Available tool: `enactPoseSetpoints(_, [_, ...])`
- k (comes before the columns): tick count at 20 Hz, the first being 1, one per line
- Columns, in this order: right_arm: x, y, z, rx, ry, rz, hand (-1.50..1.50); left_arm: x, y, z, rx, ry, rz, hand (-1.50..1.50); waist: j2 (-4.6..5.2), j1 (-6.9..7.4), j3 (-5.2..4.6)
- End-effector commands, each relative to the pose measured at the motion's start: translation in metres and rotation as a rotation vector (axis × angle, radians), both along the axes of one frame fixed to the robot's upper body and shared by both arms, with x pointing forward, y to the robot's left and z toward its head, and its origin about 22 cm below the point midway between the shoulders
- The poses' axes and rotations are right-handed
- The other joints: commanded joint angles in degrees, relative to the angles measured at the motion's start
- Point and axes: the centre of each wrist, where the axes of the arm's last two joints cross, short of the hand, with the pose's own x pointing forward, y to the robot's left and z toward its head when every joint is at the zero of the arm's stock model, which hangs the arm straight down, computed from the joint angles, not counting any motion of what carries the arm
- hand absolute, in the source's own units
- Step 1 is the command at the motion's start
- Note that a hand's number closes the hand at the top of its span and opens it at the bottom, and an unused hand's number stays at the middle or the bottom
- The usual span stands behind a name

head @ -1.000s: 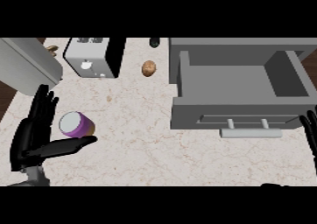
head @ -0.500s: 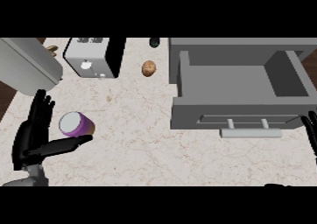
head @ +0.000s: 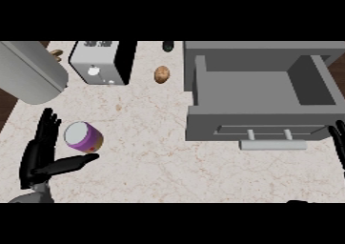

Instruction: Pick up the can, place it into the drawer and close the drawer

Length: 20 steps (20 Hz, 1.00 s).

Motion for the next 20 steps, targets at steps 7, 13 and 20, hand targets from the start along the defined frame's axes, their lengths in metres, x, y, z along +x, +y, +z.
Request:
enactPoseSetpoints(7, [-0.007,0.011,-0.001,0.005,-0.008,-0.006,-1.50,-0.023,0.030,-0.039,-0.022,0.022,0.015,-1.50,0.01,-0.01,0.00])
enactPoseSetpoints(13, [0.000,0.018,0.019,0.001,-0.011,0.004,-1.50,-0.018,0.027,-0.057,-0.035,0.042,0.020,-1.50,0.03,-0.07,-0.02])
enactPoseSetpoints(20, [-0.019,0.020,0.010,0.025,-0.010,-0.019,-1.50,-0.011,0.036,-0.054,-0.047,0.047,0.015,-1.50,-0.01,-0.11,0.01])
